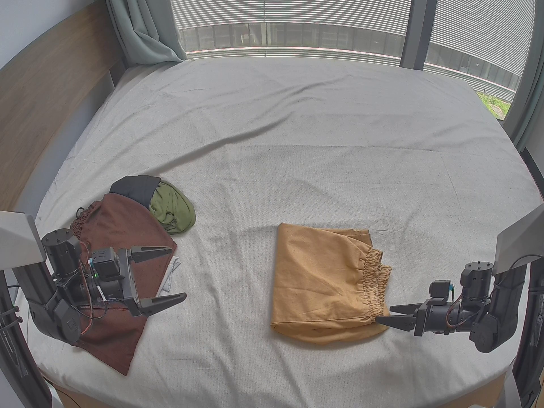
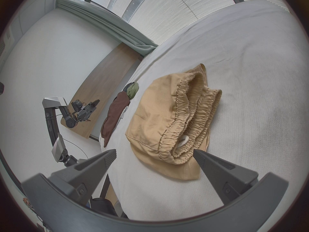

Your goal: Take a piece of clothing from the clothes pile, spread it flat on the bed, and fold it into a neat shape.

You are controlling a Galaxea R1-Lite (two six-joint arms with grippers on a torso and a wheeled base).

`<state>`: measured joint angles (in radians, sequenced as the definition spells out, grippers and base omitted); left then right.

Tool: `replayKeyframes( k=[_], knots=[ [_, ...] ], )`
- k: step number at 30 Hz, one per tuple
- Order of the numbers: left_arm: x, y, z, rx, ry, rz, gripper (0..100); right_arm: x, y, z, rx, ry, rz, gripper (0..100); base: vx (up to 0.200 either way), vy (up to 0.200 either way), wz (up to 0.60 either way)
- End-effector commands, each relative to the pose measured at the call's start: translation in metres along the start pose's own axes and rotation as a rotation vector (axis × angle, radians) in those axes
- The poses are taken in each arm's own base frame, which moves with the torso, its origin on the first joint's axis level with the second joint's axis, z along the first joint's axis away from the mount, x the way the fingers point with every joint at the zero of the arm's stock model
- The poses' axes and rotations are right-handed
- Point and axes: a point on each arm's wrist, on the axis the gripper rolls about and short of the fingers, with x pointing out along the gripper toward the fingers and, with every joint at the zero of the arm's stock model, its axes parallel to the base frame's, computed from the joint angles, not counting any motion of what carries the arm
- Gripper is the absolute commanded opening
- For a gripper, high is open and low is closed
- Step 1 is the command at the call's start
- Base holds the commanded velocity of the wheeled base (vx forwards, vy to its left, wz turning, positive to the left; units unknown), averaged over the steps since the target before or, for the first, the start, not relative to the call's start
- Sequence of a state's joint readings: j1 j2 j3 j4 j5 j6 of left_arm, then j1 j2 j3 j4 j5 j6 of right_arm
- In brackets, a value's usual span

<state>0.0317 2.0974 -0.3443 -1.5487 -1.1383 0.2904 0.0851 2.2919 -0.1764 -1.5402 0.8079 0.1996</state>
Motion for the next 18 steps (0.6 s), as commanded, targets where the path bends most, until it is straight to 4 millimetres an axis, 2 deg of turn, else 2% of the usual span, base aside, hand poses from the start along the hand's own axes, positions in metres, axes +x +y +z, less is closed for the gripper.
replayKeyframes(
  k=[1,8,18],
  knots=[
    [0.0,-0.001,0.0,-0.001,0.0,-0.001,100,0.004,-0.01,-0.007,0.03,0.018,-0.013,100,0.0,0.0,0.0],
    [0.001,-0.005,-0.003,-0.016,0.008,-0.011,100,0.009,-0.025,-0.013,0.06,0.027,-0.031,100,0.0,0.0,0.0],
    [0.0,-0.005,-0.001,-0.016,0.008,-0.01,100,0.024,-0.036,-0.022,0.081,0.052,-0.022,100,0.0,0.0,0.0]
  ],
)
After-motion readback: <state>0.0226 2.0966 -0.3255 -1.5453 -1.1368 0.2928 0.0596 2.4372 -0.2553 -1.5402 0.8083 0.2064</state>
